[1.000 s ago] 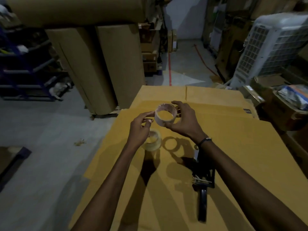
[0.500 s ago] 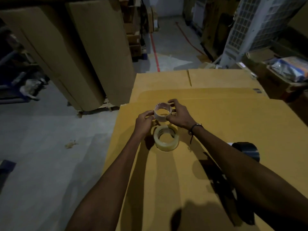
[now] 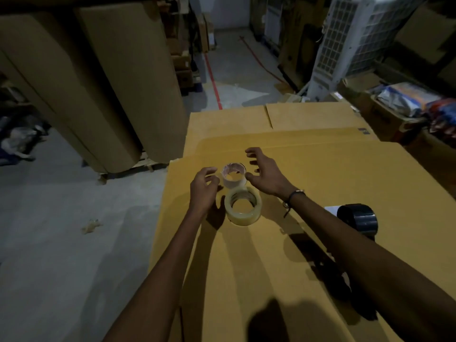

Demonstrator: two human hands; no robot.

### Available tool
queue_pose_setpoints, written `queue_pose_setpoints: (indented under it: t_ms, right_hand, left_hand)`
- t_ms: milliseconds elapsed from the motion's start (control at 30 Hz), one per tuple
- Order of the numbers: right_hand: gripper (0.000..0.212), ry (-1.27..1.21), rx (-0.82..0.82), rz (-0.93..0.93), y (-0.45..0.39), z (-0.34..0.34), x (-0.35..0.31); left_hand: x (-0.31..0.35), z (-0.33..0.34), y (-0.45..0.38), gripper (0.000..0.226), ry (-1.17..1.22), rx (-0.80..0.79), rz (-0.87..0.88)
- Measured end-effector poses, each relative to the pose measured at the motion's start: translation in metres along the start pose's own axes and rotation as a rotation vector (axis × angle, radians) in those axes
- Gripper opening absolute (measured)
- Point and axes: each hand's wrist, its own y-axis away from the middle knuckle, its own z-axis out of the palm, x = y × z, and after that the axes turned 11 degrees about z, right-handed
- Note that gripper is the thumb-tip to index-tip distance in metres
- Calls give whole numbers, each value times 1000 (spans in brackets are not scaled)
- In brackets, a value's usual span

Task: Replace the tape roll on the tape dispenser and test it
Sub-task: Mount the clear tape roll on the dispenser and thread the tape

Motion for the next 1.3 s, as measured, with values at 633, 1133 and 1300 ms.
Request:
queue_pose_setpoints:
  t_ms: [633,1133,1300]
  right_hand:
    - [60,-61,690,98,271,-59,109]
    - [63,-168,566,233,304,-18,157]
    - [43,-176,611,130,303,-38,167]
  left_hand:
    - [95,105,137,29,182,-329,272]
    - [111,167,135,83,41,-652,452]
    - [114,167,126,81,47,-684,517]
